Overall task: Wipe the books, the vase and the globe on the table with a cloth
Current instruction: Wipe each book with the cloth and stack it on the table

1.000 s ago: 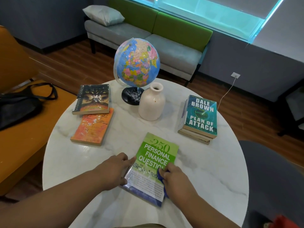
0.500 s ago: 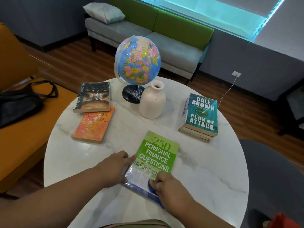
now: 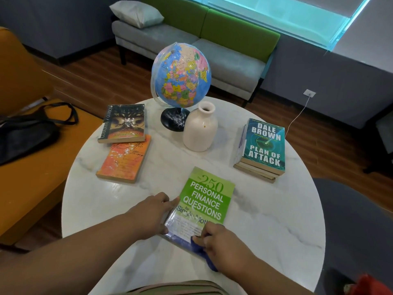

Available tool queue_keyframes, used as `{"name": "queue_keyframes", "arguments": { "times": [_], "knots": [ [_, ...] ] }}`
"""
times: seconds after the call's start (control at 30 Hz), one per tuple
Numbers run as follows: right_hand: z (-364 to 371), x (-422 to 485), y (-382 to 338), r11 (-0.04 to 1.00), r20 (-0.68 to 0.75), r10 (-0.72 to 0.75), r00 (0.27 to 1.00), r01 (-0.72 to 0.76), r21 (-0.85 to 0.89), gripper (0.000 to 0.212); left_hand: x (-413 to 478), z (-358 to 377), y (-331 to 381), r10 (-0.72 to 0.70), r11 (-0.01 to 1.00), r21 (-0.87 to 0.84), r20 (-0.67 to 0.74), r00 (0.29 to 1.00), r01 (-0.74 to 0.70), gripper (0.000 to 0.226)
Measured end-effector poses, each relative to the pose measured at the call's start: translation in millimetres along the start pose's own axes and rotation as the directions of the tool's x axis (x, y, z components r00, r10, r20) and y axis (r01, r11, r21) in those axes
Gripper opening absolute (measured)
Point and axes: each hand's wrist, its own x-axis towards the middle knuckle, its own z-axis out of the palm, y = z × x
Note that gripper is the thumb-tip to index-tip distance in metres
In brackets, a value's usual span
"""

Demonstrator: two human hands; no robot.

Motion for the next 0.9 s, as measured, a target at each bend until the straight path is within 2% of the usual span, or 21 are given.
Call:
{"name": "queue_keyframes", "arguments": {
  "times": [0.1,0.17,0.27,0.33,0.4,0.43,0.5,0.57,0.6,0.67,0.7,0.77,0.8,0.9],
  "knots": [
    [-5.2,2.4,10.0,0.995,-0.066,0.102,0.993,-0.100,0.027,0.028,-0.1,-0.8,0.4,0.003,1.000,0.007,0.002,1.000,-0.003,0.094],
    [-7.6,4.3,5.9,0.974,-0.066,0.208,0.976,-0.201,0.106,0.028,-0.2,-0.2,-0.5,-0.001,1.000,-0.002,0.000,1.000,0.001,0.094],
    [-1.3,-1.1,-10.7,0.998,0.029,0.058,0.998,-0.059,0.038,0.024,0.5,0.5,-1.4,0.004,1.000,-0.004,-0.012,1.000,-0.004,0.093],
    [-4.5,-8.8,-16.0,1.000,0.103,0.020,0.994,-0.022,0.018,0.033,0.6,0.7,-1.0,0.006,1.000,-0.002,-0.014,1.000,-0.007,0.093],
    [-6.7,-12.2,-6.4,0.998,0.094,-0.056,0.994,0.052,0.045,0.031,0.0,0.6,-0.3,0.006,1.000,-0.006,-0.012,1.000,-0.006,0.093],
    [-8.2,-11.6,-0.7,0.995,0.099,-0.090,0.991,0.086,0.050,0.036,-0.3,0.4,-0.3,0.007,1.000,-0.006,-0.011,1.000,-0.007,0.093],
    [-12.0,-6.7,11.2,0.991,0.027,-0.135,0.990,0.135,0.000,0.061,-0.5,0.4,0.2,0.010,1.000,-0.009,-0.010,1.000,-0.010,0.093],
    [-12.0,-2.8,8.8,0.994,0.016,-0.102,0.995,0.103,-0.036,0.081,-0.4,0.8,-0.5,0.005,1.000,-0.017,-0.011,1.000,-0.006,0.094],
    [-9.9,-1.2,4.3,0.995,-0.010,-0.102,0.995,0.102,-0.020,0.076,-0.1,0.7,-1.4,0.003,1.000,-0.017,-0.011,1.000,-0.004,0.094],
    [-2.7,-1.9,-4.2,0.989,0.014,-0.116,0.993,0.117,-0.091,0.035,0.1,1.5,-1.5,0.005,1.000,-0.010,-0.011,1.000,-0.005,0.094],
    [-3.7,-4.0,-10.6,0.993,0.051,-0.108,0.993,0.110,-0.037,0.026,0.0,1.7,-1.3,0.006,1.000,-0.006,-0.012,1.000,-0.006,0.093],
    [-9.1,-8.2,-11.5,0.994,0.108,-0.088,0.990,0.079,0.079,0.025,-0.8,1.4,0.2,0.010,1.000,-0.005,-0.013,1.000,-0.010,0.093],
    [-13.4,-9.0,-8.7,0.994,0.092,-0.082,0.992,0.074,0.086,0.031,-1.1,0.9,0.3,0.011,1.000,-0.003,-0.016,1.000,-0.011,0.093],
    [-15.0,-10.9,0.6,0.995,0.092,-0.062,0.994,0.053,0.088,0.065,-0.6,1.1,-0.2,0.012,1.000,0.000,-0.015,1.000,-0.012,0.093]
  ]
}}
